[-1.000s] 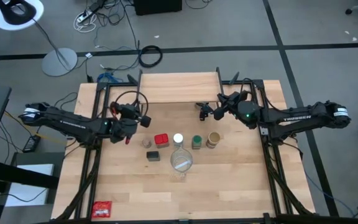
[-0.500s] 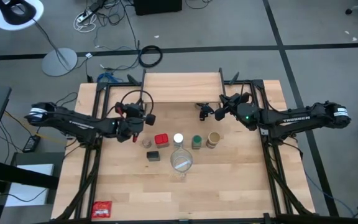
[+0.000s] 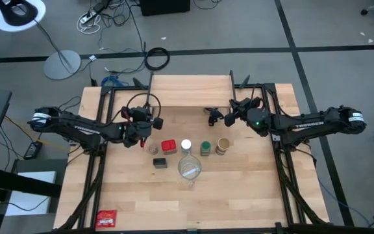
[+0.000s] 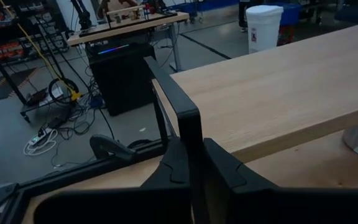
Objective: Shelf spices
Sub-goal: Move the shelf to the top center of the table
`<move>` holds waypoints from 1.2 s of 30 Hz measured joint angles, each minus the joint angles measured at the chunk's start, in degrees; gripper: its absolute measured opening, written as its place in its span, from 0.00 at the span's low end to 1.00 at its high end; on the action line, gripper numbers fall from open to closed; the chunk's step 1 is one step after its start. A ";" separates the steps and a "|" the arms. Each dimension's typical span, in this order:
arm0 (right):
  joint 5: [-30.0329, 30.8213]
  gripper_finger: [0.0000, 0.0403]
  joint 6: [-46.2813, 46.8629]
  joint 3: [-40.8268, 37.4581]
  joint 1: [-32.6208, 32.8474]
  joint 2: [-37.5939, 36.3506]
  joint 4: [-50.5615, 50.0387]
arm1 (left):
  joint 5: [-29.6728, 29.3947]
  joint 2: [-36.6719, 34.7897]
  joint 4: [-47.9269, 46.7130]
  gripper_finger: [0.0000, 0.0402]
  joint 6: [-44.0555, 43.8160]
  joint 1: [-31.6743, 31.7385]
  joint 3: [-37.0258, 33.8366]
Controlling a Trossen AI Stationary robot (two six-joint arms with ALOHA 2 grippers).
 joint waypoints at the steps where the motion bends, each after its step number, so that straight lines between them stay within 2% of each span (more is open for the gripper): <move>1: 0.01 0.04 0.34 0.00 0.00 0.00 -0.22 | 0.07 0.00 -0.02 0.03 -0.13 0.00 0.00; 7: 0.43 0.08 1.85 0.00 0.00 0.09 -1.33 | 0.78 0.00 -0.09 0.04 -0.35 0.00 0.00; 13: -0.22 0.07 2.78 0.00 0.04 0.07 -1.60 | 1.31 0.00 -0.37 0.05 -1.50 -0.02 0.02; 21: -0.35 0.09 2.96 0.00 0.04 0.02 -1.90 | 2.25 0.00 -1.44 0.12 -2.88 -0.04 0.02; 29: -0.42 0.17 3.35 0.00 0.07 0.00 -2.05 | 3.57 0.00 -1.49 0.17 -3.06 -0.11 0.02; 36: -1.25 0.29 3.59 0.00 0.24 0.00 -2.03 | 4.35 0.00 -1.39 0.25 -3.09 -0.53 0.02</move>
